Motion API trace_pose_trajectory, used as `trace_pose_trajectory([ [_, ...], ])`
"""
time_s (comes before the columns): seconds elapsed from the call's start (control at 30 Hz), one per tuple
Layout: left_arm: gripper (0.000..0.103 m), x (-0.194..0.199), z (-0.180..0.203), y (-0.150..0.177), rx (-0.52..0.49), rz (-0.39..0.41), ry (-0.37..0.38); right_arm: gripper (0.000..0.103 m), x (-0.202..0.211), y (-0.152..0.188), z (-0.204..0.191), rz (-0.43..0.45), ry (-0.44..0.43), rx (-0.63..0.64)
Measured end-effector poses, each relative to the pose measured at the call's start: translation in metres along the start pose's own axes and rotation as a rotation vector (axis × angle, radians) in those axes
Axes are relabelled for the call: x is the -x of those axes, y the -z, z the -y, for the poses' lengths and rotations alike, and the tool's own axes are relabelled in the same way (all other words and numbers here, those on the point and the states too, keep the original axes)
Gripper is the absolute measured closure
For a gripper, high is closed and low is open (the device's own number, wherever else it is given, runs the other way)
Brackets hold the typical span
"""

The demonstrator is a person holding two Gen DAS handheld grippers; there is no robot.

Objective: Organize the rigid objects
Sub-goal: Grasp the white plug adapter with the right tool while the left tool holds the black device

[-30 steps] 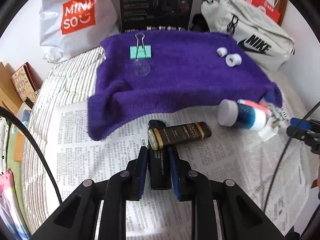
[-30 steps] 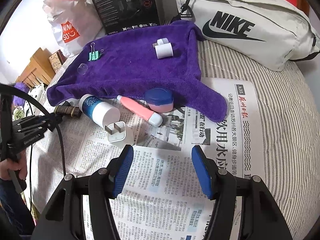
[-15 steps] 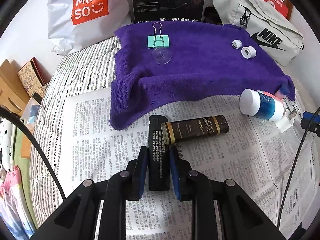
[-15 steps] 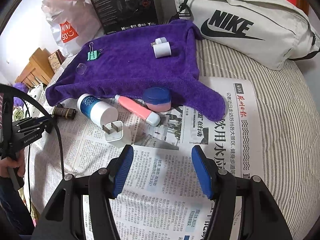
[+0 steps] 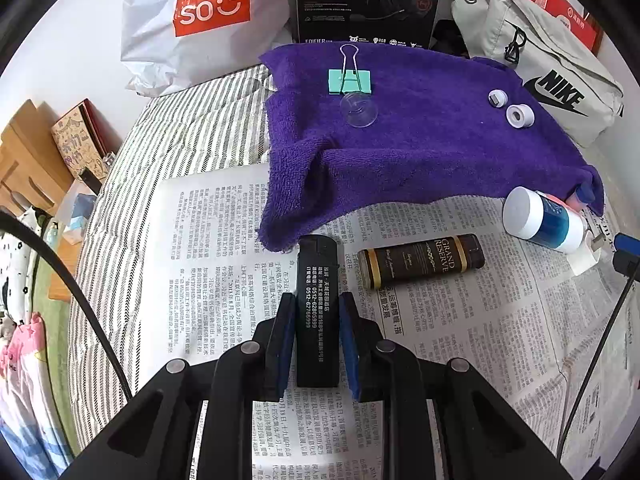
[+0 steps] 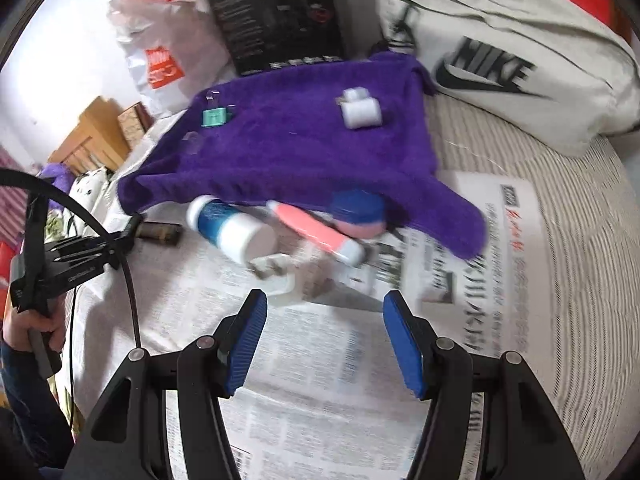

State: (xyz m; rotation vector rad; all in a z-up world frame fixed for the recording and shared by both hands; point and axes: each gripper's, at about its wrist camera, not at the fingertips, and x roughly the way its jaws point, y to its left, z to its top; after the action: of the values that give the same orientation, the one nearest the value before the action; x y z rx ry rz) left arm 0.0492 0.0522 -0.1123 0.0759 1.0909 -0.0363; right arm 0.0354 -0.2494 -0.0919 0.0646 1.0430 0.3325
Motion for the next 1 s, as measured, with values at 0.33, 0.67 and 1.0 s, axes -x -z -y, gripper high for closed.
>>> trace_pose_trajectory([
  [0.33, 0.082, 0.0, -0.002, 0.001, 0.006, 0.012, 0.024, 0.044, -0.033, 0.0, -0.037, -0.022, 0.003, 0.098],
  [0.67, 0.082, 0.001, -0.003, 0.002, 0.003, 0.025, 0.032, 0.076, -0.043, -0.001, -0.041, -0.011, 0.066, 0.136],
  [1.0, 0.082, 0.001, -0.005, 0.003, 0.003, 0.031, 0.048, 0.075, -0.04, 0.007, -0.029, 0.014, 0.113, 0.123],
])
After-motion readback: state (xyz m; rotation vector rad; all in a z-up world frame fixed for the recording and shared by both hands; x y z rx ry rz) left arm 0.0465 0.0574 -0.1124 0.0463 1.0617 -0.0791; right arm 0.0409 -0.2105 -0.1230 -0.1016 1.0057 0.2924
